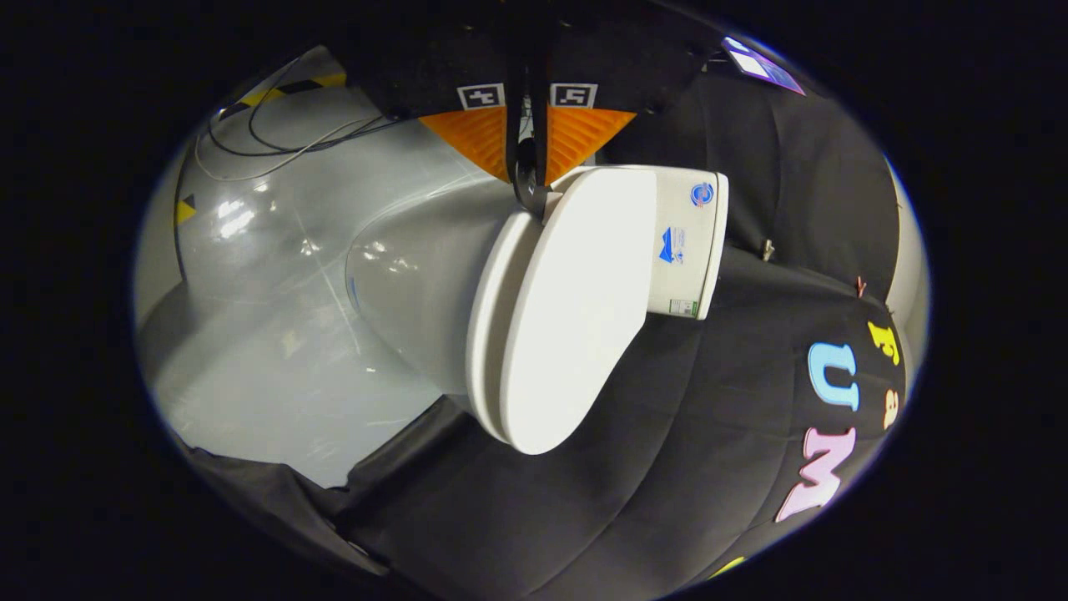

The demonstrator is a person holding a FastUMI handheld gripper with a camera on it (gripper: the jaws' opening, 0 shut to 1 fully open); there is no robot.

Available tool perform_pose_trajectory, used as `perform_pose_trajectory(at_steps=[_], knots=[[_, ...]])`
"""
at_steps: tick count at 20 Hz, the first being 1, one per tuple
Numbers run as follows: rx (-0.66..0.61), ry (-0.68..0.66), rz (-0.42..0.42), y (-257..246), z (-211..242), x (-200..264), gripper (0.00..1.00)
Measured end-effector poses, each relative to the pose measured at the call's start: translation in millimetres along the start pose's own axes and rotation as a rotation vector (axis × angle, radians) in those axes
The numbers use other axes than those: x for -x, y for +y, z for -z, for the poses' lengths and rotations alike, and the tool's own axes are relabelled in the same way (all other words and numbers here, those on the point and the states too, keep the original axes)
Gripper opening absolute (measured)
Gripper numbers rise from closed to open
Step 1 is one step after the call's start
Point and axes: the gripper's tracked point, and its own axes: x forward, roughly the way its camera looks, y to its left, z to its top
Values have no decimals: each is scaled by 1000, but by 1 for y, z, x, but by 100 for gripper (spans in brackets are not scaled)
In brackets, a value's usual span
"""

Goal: Open the toilet lid.

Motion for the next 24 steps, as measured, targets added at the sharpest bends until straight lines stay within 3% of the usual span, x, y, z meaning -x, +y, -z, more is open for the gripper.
perform_pose_trajectory(at_steps=[4, 7, 13, 24], knots=[[166, -11, 1, 40, -9, 15, 6], [179, -19, 52, 63, -18, 30, 5], [415, -84, 116, 139, -23, 57, 6], [627, -175, 74, 252, -22, 72, 6]])
